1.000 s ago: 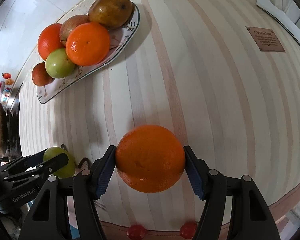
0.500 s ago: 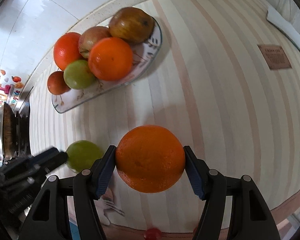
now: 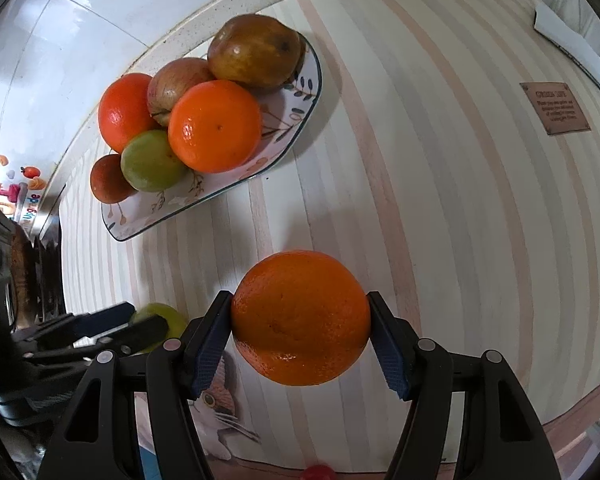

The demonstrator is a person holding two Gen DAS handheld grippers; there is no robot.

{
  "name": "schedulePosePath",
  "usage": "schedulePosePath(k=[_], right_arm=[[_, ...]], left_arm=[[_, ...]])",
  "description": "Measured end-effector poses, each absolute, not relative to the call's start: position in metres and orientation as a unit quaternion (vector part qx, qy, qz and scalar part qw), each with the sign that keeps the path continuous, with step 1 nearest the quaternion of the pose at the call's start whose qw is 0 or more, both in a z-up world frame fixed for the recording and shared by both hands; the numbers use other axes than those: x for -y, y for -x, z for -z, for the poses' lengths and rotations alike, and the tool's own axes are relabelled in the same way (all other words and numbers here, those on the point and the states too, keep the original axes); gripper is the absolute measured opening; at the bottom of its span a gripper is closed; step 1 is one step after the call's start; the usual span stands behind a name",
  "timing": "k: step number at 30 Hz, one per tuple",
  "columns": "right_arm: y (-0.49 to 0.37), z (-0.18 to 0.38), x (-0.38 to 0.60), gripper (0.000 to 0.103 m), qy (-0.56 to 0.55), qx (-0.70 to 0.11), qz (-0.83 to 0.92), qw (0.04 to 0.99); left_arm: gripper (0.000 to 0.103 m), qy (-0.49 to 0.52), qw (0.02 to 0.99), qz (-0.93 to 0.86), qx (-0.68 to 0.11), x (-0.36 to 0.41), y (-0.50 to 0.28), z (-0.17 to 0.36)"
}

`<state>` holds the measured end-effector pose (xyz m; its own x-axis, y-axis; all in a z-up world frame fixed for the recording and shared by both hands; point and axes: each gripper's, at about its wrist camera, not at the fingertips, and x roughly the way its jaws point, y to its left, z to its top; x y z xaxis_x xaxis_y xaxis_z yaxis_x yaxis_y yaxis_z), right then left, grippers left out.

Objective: Organize fruits
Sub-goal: 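Carry the green apple and orange onto the plate and open both tools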

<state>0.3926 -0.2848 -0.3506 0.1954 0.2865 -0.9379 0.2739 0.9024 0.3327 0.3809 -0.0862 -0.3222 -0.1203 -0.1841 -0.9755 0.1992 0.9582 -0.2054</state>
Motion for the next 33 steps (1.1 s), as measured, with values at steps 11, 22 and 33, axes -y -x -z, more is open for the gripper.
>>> schedulePosePath(k=[11, 22, 33], right_arm=[[-0.387, 0.356, 0.282, 0.069, -0.222, -0.638, 0.002, 0.737], [-0.382, 0.358, 0.281, 0.068, -0.225, -0.636, 0.004, 0.738], [-0.395, 0.341, 0.283, 0.068, -0.234, -0.621, -0.002, 0.748]], left_arm=[[0.058, -0.005, 0.658, 0.16, -0.736, 0.093, -0.354, 0.334], [0.058, -0.026, 0.687, 0.14, -0.712, 0.109, -0.334, 0.322], [0.058, 0.027, 0.73, 0.131, -0.67, 0.077, -0.383, 0.274]])
